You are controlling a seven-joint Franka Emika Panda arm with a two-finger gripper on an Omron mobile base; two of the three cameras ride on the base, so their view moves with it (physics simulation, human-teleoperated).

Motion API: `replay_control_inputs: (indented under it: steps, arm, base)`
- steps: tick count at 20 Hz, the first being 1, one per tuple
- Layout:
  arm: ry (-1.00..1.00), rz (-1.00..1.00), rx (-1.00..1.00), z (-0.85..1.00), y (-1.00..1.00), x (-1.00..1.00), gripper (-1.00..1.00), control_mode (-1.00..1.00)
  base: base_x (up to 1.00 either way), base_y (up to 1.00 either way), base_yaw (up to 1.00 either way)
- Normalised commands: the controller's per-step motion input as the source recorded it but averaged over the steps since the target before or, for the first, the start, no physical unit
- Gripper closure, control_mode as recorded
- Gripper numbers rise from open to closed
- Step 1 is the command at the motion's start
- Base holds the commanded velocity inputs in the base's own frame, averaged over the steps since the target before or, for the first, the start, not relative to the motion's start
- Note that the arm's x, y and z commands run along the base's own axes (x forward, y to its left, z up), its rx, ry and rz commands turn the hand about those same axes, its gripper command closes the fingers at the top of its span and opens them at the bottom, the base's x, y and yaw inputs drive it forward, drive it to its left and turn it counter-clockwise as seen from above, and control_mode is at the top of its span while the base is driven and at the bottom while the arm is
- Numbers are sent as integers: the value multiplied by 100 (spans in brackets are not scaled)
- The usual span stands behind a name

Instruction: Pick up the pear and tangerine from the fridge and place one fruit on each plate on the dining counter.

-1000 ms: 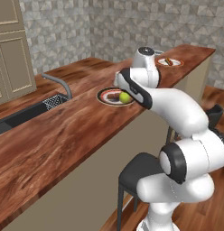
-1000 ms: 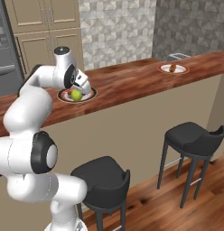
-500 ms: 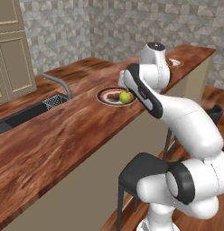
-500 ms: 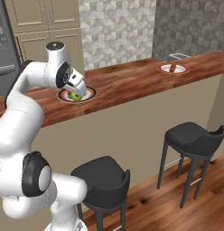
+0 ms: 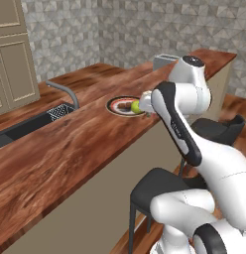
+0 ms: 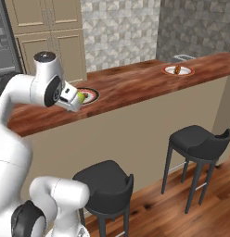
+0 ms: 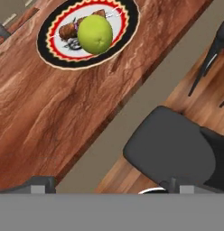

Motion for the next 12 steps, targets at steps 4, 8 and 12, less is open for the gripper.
replay_control_inputs:
  steps: [4, 8, 12]
  arm:
    - [0, 10, 0, -5, 0, -100, -100, -100]
    - [0, 0, -1, -12, 0, -97, -100, -100]
    - [0, 0, -1, -17, 0, -81, -100, -100]
  base:
    - [0, 0, 0]
    - [0, 0, 0]
    - [0, 0, 0]
